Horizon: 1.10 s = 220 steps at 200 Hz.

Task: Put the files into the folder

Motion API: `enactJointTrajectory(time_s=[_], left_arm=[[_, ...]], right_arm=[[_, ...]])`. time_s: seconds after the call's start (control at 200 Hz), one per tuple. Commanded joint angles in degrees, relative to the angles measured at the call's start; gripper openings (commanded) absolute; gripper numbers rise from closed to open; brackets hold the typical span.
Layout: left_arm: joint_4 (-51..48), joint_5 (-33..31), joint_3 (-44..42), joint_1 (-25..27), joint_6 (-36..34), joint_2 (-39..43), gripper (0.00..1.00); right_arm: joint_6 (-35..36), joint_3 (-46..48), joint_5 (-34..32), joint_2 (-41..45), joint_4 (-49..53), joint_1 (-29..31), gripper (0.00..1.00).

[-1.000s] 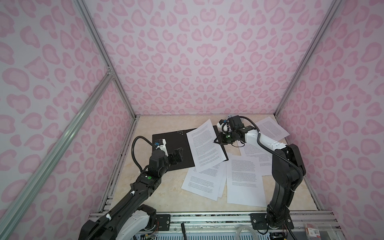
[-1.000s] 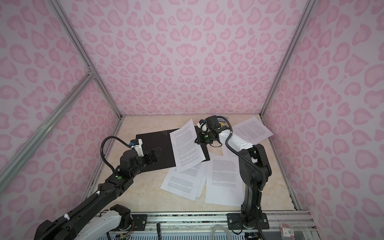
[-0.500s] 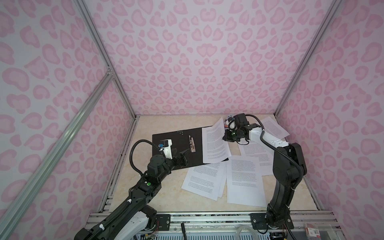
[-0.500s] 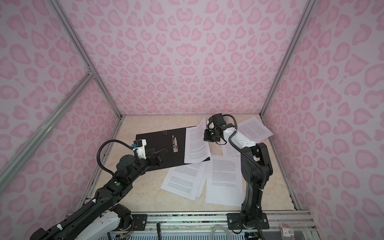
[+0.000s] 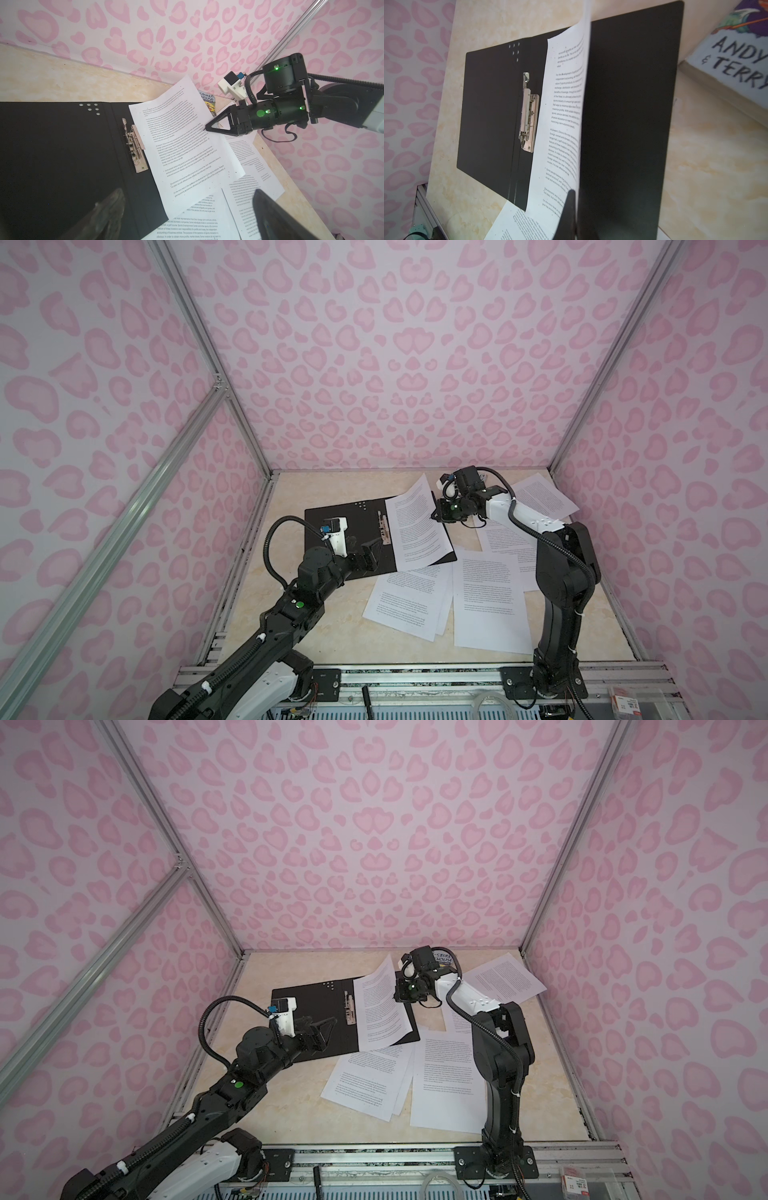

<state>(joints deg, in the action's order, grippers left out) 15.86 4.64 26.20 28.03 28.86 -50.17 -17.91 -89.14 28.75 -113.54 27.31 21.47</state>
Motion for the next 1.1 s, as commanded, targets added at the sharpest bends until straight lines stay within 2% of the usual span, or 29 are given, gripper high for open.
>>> enactJointTrajectory(time_s=[0.0,0.345,0.915,1.095], left_arm=[[0.1,-0.4,0.8,-0.1,-0.6,-0.5,0.98],[-0.2,-1.0,1.0,-0.1,-0.7,-1.1,0.98],[-0.7,-1.9,1.3,-0.1,-0.9,-1.6,0.98],[-0.7,-2.1,1.3,-0.1,-0.9,-1.7,0.98]], right_arm=[[0.9,-0.7,1.8,-0.8,-1.2,0.2,0.0],[1.0,-1.3,4.7,-1.7,-2.1,0.1,0.0],[-0.9,9.4,13.1,4.2,-14.1,-1.1,0.0],[-2.2,10.4,13.1,4.3,-16.3,-1.4,0.0]])
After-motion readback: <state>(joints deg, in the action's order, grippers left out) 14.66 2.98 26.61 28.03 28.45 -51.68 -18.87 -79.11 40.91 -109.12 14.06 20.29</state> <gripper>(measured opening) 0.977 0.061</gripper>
